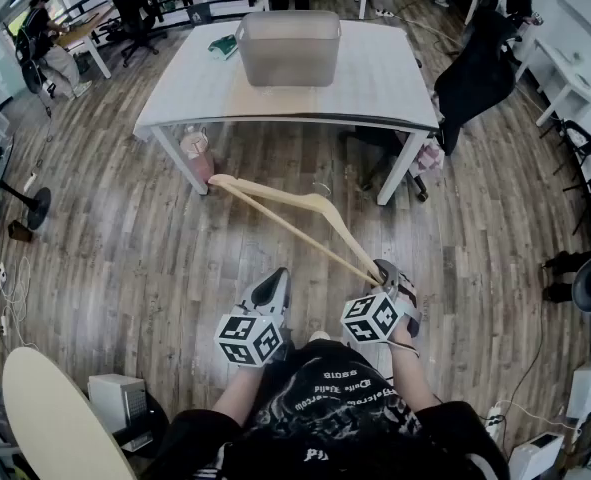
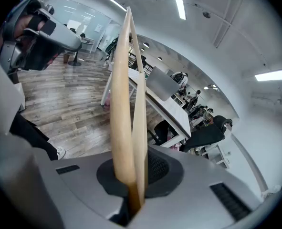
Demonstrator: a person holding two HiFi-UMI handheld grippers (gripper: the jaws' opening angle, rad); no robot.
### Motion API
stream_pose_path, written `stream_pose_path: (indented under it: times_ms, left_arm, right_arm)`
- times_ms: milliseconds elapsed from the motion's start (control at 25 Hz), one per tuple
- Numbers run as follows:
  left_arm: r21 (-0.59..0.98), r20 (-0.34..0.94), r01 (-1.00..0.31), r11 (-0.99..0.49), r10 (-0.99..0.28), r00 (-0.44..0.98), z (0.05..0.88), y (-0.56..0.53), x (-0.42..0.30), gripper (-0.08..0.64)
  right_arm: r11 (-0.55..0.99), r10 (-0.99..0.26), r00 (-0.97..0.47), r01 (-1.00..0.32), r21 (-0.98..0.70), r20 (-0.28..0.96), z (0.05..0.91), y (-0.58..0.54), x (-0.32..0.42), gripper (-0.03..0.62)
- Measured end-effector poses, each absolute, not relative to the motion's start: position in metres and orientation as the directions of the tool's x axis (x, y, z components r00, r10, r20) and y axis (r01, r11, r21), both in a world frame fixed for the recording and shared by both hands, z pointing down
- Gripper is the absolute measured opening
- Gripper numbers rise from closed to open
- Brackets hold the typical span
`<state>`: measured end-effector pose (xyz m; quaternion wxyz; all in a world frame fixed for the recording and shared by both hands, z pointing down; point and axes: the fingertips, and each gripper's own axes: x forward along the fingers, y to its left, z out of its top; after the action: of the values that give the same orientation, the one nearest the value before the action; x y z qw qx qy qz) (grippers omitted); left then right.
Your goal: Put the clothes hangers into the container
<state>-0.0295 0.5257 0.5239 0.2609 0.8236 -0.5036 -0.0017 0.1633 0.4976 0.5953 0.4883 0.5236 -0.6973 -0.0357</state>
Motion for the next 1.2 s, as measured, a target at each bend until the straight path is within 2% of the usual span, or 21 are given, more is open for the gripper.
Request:
stream_pose_path:
  times_ms: [720, 1200]
  left_arm:
    - [0.439, 0.252, -0.833, -0.336, -0.845, 0.473, 0.527, 0.525, -0.021, 0.020]
    - [0.378, 0.297, -0.854, -0.359, -0.826, 0.479, 0.549, 0.516, -0.021, 0.020]
  right_arm:
    - [0.441, -0.774, -0.050, -0.757, 0.482, 0.631, 0.595, 0.505, 0.165, 0.008]
    - [0.401, -0.766, -0.025, -0.800, 0.447, 0.642, 0.604, 0.489, 0.163, 0.008]
